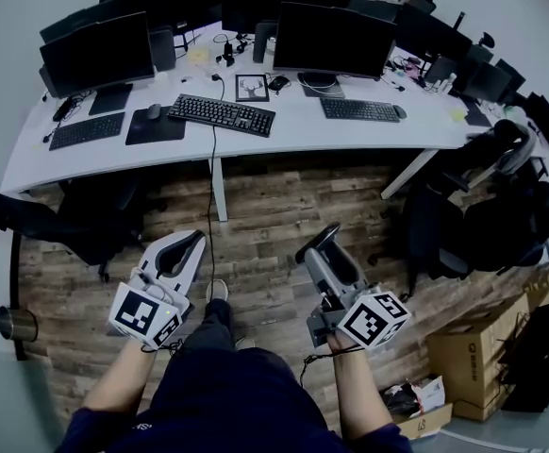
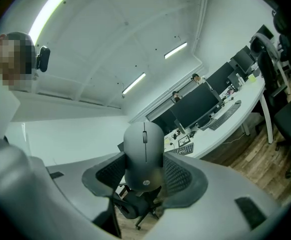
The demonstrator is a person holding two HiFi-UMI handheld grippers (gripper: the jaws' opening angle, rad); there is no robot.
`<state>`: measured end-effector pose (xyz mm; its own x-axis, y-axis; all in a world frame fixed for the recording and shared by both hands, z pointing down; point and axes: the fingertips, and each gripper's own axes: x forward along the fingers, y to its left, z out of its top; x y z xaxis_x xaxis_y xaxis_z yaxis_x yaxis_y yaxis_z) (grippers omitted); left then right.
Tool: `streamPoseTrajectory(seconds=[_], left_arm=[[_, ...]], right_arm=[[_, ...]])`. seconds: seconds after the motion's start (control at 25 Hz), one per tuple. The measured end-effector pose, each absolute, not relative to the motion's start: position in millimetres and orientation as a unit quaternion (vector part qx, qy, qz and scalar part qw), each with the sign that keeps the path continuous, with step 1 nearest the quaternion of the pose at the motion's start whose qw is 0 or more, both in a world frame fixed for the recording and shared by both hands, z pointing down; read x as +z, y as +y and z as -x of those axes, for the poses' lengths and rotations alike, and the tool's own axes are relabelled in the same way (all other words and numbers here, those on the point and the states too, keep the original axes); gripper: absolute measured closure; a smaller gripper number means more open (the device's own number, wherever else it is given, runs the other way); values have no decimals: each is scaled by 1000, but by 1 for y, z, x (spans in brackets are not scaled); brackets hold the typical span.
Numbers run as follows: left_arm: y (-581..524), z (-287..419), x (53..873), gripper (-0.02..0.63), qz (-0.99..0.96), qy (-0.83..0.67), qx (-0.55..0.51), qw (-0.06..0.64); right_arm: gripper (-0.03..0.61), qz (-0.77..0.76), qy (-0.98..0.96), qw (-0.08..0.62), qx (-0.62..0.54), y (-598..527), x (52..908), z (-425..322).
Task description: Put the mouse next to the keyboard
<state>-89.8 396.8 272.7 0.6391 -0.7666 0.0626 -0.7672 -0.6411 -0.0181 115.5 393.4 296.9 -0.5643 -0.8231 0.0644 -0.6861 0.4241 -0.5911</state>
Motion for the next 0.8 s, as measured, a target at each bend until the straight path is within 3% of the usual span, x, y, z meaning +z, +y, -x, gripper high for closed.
streamPoseTrajectory(seconds=[0.8], left_arm=[[290, 101, 304, 574, -907, -417, 46, 36]], right_arm=[[339, 472, 821, 90, -308, 291, 331, -107]])
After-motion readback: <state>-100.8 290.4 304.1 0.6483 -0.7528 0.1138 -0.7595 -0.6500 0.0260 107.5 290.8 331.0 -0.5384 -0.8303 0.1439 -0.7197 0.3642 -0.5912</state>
